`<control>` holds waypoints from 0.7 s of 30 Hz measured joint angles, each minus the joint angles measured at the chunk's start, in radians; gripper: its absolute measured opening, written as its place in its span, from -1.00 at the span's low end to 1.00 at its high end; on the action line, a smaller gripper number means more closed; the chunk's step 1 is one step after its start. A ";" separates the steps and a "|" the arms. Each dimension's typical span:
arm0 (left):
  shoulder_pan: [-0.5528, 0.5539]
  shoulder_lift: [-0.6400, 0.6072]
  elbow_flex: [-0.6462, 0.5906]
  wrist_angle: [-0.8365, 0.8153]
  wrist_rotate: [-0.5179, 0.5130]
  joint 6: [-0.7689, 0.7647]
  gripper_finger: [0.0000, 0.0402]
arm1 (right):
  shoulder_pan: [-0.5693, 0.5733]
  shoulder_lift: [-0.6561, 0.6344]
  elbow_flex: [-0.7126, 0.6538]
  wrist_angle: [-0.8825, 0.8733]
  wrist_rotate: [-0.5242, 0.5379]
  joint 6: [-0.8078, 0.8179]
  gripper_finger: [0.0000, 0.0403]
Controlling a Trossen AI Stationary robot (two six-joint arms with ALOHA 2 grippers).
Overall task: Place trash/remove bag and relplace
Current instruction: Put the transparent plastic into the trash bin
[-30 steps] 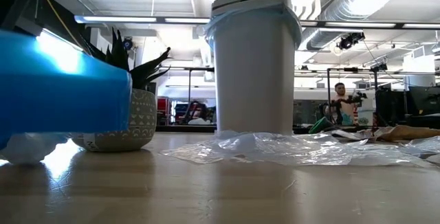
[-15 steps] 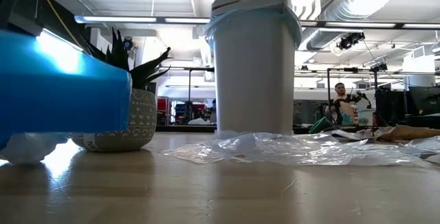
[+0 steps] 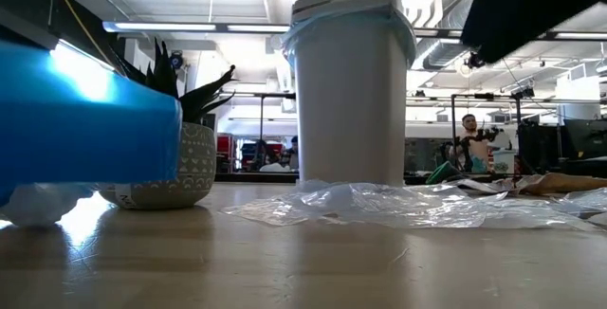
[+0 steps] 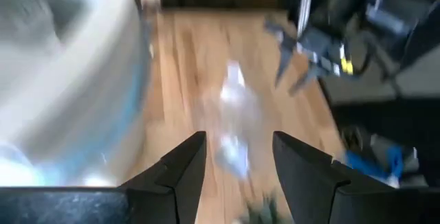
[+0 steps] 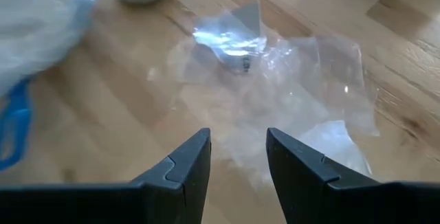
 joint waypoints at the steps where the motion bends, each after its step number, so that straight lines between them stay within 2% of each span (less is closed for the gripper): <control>1: -0.016 0.000 0.000 -0.036 -0.025 0.004 -0.23 | -0.007 0.010 0.000 0.001 -0.004 0.000 -0.35; 4: -0.065 0.000 -0.021 -0.093 -0.051 0.000 -0.23 | -0.028 0.039 0.000 0.006 -0.012 -0.002 -0.35; 7: -0.120 -0.012 -0.096 -0.058 -0.044 -0.023 -0.23 | -0.052 0.073 0.000 0.044 -0.064 -0.036 -0.35; 13: -0.216 -0.074 -0.336 0.157 -0.041 -0.044 -0.23 | -0.090 0.130 0.000 0.164 -0.132 -0.131 -0.35; 21: -0.235 -0.238 -0.643 0.443 -0.042 -0.129 -0.23 | -0.133 0.144 0.000 0.172 -0.154 -0.215 -0.35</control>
